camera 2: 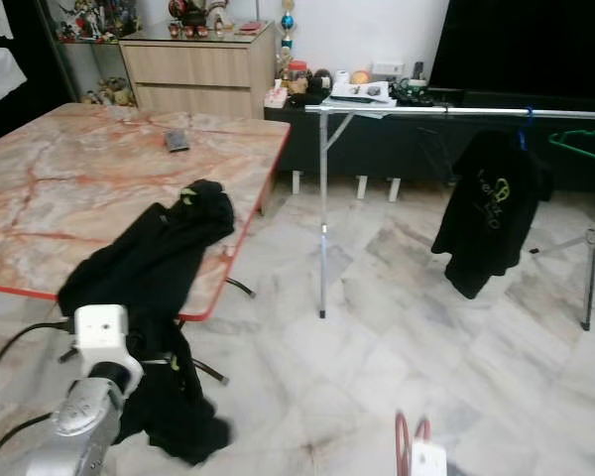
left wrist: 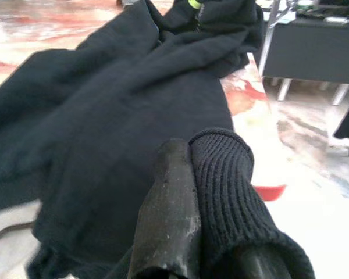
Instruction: Hang hanger
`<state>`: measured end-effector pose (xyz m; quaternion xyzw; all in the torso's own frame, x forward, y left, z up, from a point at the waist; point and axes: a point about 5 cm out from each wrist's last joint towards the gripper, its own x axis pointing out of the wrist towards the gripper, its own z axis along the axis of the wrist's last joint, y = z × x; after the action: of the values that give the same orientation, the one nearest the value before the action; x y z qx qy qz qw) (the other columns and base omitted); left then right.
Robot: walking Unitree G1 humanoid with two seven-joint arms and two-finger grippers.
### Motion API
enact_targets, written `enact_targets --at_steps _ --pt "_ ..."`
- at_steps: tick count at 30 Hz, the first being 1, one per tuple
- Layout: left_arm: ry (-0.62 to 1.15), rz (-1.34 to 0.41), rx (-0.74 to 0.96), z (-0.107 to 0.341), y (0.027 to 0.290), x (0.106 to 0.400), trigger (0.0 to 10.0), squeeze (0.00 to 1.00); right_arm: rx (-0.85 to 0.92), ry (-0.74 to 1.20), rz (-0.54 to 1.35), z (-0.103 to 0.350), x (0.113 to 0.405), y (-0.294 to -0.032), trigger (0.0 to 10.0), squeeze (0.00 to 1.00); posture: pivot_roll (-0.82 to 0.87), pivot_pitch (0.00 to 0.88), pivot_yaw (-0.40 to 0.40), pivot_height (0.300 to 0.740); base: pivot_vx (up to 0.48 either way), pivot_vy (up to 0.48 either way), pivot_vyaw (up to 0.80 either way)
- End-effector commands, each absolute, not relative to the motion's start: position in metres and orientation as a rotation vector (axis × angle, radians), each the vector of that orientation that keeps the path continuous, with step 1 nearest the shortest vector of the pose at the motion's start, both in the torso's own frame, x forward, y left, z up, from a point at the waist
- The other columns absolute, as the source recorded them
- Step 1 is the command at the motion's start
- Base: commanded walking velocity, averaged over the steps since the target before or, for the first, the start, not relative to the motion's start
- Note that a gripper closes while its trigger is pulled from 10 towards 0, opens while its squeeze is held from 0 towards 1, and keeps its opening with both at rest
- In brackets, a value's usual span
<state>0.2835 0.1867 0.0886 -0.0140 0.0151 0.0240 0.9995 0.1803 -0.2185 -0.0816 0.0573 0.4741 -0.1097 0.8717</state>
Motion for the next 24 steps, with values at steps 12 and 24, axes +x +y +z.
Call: enact_targets --at_steps 12,24 --pt "-0.009 0.068 -0.009 0.0972 0.1934 0.2848 10.0 0.00 0.114 0.961 -0.212 -0.0768 0.1912 -0.2157 10.0 0.00 0.08 0.000 -0.043 0.740 0.000 0.369 0.00" --pt "-0.016 0.060 -0.006 0.0989 0.1924 0.2854 10.0 0.00 0.116 0.961 -0.215 -0.0768 0.1910 -0.2159 10.0 0.00 0.08 0.000 -0.043 0.740 0.000 0.368 0.00"
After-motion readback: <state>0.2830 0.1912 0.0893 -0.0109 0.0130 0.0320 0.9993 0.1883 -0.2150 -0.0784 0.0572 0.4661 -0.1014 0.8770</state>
